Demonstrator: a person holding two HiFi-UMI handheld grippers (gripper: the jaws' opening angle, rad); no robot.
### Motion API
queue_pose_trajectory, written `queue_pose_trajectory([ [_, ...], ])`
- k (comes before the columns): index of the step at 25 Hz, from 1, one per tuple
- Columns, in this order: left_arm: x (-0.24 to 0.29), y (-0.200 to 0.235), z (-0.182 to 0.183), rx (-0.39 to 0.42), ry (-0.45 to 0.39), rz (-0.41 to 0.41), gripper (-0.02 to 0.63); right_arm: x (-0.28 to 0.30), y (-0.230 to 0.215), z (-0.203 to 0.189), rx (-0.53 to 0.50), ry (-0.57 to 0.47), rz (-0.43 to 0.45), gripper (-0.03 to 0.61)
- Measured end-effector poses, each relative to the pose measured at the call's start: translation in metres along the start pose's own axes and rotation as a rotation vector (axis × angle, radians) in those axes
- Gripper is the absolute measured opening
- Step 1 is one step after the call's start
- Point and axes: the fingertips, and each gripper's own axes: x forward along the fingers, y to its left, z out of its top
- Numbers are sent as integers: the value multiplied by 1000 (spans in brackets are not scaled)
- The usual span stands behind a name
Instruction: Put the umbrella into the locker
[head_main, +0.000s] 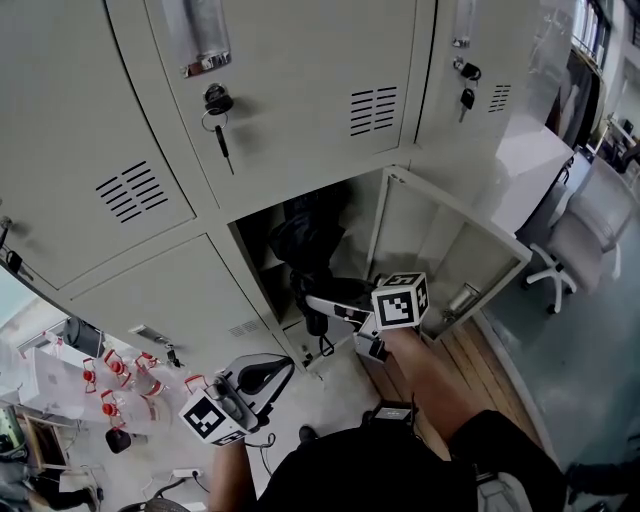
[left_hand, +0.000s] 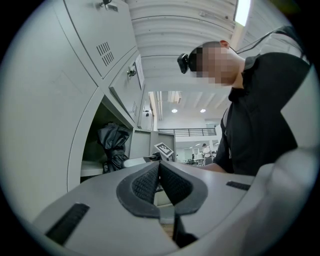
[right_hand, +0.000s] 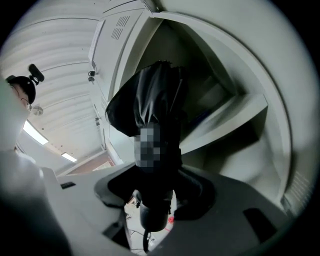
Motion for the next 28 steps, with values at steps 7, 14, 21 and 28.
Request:
queue_pose_trajectory([
  [7,0,-5,3,5,-6,-3,15,12,-3,15,6,-9,-29,215],
  [14,2,-12,3,6,-10,-20,15,24,-12,30,56,-25,-47,215],
  [21,5,-16,5,9,-15,-33,15,37,-22,46,113,-58,-67,216],
  [28,4,-16,6,11,-19,-32,15,44,-26,67,115,-89,-80,216],
])
